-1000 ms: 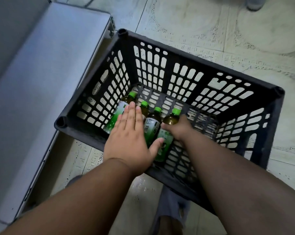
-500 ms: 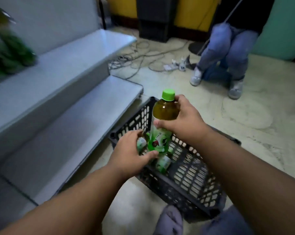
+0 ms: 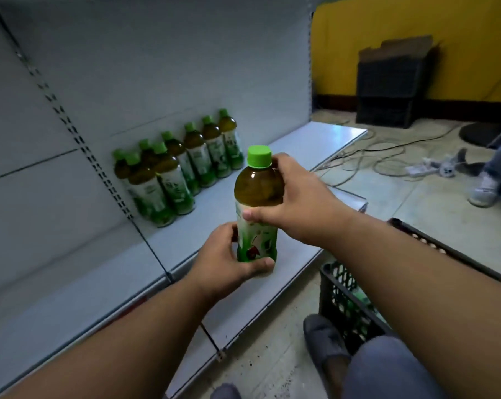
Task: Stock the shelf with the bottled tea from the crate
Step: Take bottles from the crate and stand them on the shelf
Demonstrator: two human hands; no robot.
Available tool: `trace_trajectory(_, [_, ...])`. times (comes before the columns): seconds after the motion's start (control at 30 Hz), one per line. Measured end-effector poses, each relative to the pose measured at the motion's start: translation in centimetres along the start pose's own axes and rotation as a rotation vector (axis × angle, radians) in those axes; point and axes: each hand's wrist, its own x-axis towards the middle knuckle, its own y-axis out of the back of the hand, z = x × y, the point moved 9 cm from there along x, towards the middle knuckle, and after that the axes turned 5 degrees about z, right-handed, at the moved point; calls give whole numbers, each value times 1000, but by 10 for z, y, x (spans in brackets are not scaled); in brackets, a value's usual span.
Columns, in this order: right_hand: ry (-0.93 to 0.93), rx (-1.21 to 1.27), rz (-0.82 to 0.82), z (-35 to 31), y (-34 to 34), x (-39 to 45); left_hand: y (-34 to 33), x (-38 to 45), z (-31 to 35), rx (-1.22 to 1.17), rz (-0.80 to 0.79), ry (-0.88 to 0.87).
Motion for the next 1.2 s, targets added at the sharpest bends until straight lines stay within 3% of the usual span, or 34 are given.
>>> trace_trajectory(0.2, [92,-22,-86,29,-74,86,30,65,-70,140,102,15])
trace_trajectory(0.57, [85,-23,-101,69,-143,221,48,161,-165,459,255,311])
trace_trajectory(0.73, [50,-80,-141,91,-171,232,30,161,-163,703,305,201])
trace_trajectory(1.0, [12,-201,11,111,-185,221,28,162,-168,659,292,210])
trace_trajectory(1.2, [29,-203,19,111,-199,243,28,163,-162,728,317,160])
